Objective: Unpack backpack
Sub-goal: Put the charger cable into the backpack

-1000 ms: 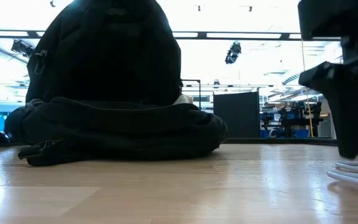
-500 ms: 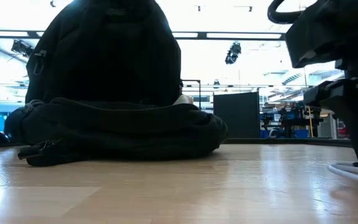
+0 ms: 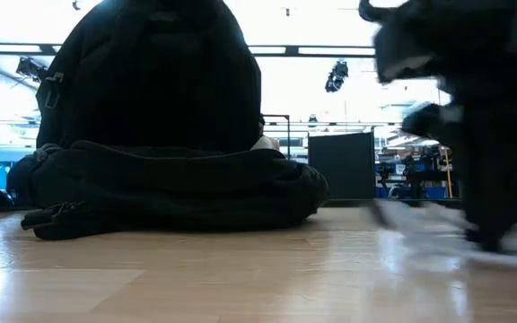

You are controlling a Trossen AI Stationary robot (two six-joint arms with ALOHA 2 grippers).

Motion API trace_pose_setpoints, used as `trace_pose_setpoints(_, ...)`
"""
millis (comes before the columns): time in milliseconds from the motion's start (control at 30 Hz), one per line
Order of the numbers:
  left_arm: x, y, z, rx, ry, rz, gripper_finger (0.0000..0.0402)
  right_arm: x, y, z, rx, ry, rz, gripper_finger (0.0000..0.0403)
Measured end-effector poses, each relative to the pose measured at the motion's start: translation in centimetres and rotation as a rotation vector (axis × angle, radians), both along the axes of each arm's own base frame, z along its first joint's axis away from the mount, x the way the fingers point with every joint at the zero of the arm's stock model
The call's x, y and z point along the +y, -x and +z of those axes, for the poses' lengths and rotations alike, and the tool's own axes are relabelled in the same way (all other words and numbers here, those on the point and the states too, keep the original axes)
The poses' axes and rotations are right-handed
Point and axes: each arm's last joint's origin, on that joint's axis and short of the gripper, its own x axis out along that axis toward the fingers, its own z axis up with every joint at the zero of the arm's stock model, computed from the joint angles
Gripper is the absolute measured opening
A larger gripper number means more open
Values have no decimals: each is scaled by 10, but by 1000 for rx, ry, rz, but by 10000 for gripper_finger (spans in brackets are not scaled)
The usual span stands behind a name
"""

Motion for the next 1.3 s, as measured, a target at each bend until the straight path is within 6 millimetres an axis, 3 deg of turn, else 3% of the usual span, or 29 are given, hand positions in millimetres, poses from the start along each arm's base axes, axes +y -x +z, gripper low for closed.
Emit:
trace_pose_setpoints(400,0,0,0,1,0,0,7,10,-16,91,-386,209,30,0)
trace_pose_setpoints(700,0,0,0,2,0,0,7,1,-40,119,-603,310,131,0)
trace_pose_setpoints(833,0,0,0,2,0,-1,7,-30,-60,116,-580,296,81,0)
trace_pose_setpoints(967,0,0,0,0,0,-1,7,-76,-87,101,-531,249,37,0)
trace_pose_setpoints(1167,1,1,-1,14,-8,1,7,-150,-128,73,-557,35,-9,2)
trace_pose_setpoints(1300,1,2,-1,23,-12,1,7,-174,-135,62,-538,-86,27,39)
